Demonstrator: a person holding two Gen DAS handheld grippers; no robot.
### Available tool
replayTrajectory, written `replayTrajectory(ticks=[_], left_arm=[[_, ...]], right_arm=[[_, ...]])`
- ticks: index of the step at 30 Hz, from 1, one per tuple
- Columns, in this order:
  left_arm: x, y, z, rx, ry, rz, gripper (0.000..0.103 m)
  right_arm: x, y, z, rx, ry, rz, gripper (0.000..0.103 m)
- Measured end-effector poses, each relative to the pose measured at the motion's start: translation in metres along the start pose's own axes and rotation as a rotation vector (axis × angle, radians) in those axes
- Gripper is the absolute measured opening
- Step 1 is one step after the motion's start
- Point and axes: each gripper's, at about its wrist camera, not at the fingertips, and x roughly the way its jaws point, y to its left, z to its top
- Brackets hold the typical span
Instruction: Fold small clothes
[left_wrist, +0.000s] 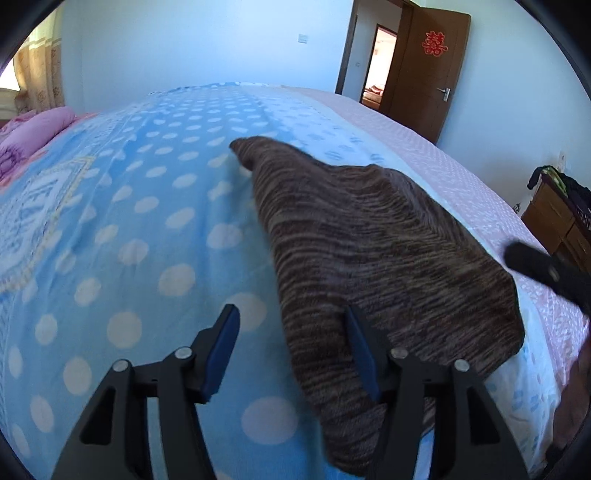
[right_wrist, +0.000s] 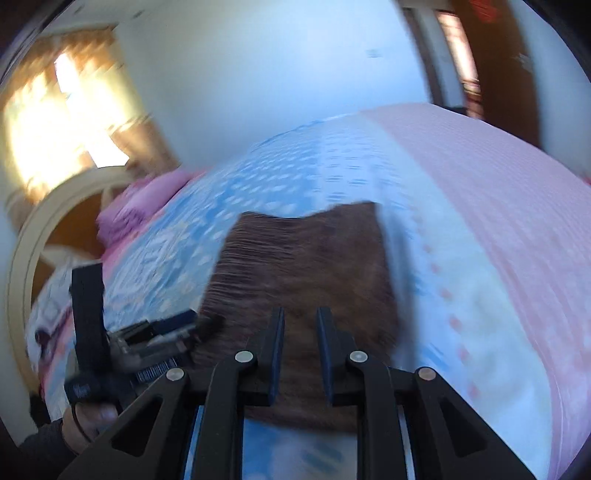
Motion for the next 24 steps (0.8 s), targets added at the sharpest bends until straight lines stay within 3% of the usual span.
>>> replayTrajectory(ticks=[2, 4, 8, 11, 13, 17, 20, 21, 23, 24], left_arm=[[0.0, -0.001, 0.001, -0.004, -0.004, -0.013, 0.065], [0.002, -0.004, 0.001, 0.005, 0.01, -0.003, 0.072], [0.005, 0.006, -0.007, -0.046, 0.011, -0.05, 0.074], [0.004, 0.012, -0.011, -0.072, 0.011, -0.059, 0.074], [0.005, 0.017, -0.011, -0.102, 0.014, -0.082, 0.074], [0.004, 0.018, -0.013, -0.111, 0.01, -0.094, 0.076], [0.005, 0.014, -0.014, -0.1, 0.02, -0.049, 0.085], [0.006, 0.014, -0.014, -0.104, 0.025, -0.035, 0.089], [0.005, 0.015, -0.015, -0.108, 0.027, -0.032, 0.089], [0.005, 0.015, -0.015, -0.11, 0.029, -0.032, 0.089]], right_arm=[[0.032, 0.016, 0.019, -0.087, 0.069, 0.04, 0.018], [0.071, 0.036, 0.038, -0.177, 0.124, -0.002, 0.018], [0.139, 0.068, 0.055, -0.337, 0.199, -0.064, 0.018], [0.186, 0.079, 0.05, -0.393, 0.309, -0.099, 0.016], [0.191, 0.1, 0.051, -0.486, 0.254, -0.092, 0.005], [0.188, 0.104, 0.057, -0.507, 0.236, -0.086, 0.004], [0.172, 0.1, 0.066, -0.455, 0.144, -0.071, 0.005], [0.168, 0.1, 0.065, -0.439, 0.135, -0.028, 0.005], [0.173, 0.102, 0.057, -0.44, 0.191, 0.034, 0.012], [0.186, 0.104, 0.047, -0.455, 0.265, 0.034, 0.014]])
